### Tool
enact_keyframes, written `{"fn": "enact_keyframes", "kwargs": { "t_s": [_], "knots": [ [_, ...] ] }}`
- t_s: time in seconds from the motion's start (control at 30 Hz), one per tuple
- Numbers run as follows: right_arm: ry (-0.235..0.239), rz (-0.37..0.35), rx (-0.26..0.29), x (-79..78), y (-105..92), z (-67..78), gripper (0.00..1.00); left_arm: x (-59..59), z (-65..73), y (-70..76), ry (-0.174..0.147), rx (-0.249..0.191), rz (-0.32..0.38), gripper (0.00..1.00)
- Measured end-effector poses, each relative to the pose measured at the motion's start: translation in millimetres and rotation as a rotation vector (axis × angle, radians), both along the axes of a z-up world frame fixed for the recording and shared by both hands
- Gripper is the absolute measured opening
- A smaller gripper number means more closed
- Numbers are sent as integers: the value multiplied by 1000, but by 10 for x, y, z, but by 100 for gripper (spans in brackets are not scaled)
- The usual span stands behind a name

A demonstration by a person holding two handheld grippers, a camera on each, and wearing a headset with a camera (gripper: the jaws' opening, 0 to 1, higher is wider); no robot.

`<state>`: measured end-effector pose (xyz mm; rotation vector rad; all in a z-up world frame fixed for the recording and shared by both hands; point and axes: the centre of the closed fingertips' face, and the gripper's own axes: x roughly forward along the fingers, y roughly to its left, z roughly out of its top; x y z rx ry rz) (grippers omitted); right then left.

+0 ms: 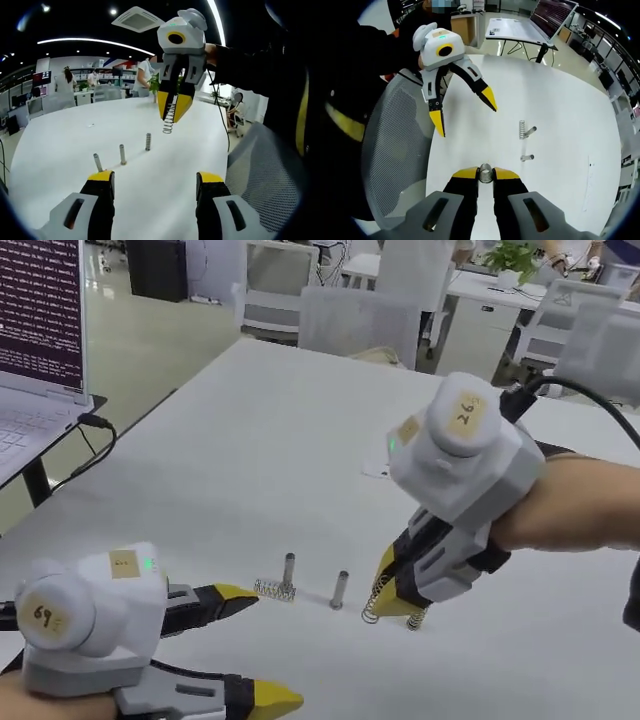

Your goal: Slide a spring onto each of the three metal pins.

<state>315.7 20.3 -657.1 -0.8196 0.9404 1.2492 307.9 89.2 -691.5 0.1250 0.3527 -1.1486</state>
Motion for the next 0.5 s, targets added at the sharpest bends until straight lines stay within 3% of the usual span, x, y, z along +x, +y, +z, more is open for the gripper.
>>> {"fn": "enact_keyframes", "kwargs": {
  "t_s": [0.2, 0.5],
  "knots": [
    [-1, -5, 2, 36, -9, 1, 8, 5, -20, 72, -20, 3, 31, 69],
    [-9, -26, 6, 131, -51, 11, 8, 6, -51, 172, 0, -6, 73, 75]
  ]
}}
